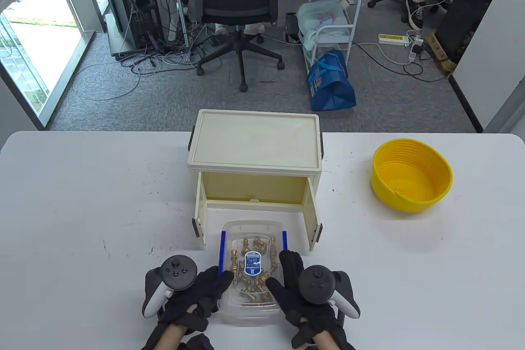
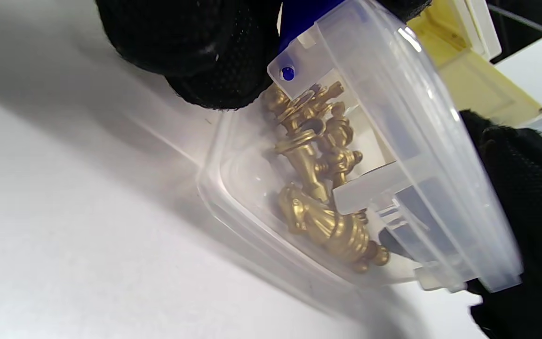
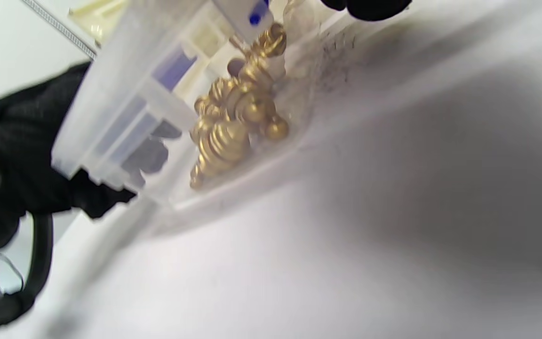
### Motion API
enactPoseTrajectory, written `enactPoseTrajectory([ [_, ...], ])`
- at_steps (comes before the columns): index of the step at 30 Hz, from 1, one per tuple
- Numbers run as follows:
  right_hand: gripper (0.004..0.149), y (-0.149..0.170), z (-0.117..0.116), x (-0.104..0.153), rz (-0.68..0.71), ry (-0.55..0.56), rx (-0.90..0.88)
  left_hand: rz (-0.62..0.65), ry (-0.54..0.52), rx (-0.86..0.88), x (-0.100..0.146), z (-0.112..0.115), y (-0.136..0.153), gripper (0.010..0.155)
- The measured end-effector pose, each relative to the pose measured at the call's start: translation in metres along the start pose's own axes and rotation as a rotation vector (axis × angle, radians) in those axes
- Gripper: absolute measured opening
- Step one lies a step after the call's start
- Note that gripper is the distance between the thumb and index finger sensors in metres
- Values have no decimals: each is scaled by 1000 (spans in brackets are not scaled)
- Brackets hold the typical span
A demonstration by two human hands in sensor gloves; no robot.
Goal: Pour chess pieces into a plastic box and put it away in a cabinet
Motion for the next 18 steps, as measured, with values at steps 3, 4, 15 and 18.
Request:
enactPoseTrajectory([
  [3,81,6,8,-6,-62,6,-63,0,38,52,-2,-1,4,79],
  [4,83,8,11,-10,-79,-11,-95,0,40,44,-2,-2,3,78],
  [15,82,19,10,-28,-195,-52,-261,155,-410,-396,44,-66,-8,86],
  [18,81,20,11,-28,-205,-50,-295,87,-396,-588,43,-72,0,94],
])
Point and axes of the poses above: the tracker on the back of each hand, its own y axis roughly to the little-finger side, its own x axis roughly from the fingertips to the wrist, z = x × y, the point moved 2 cm from there along -x, roughly from the wrist to the fingertips, and after that the axes turned 7 degrees about x, right-handed, at the moved point
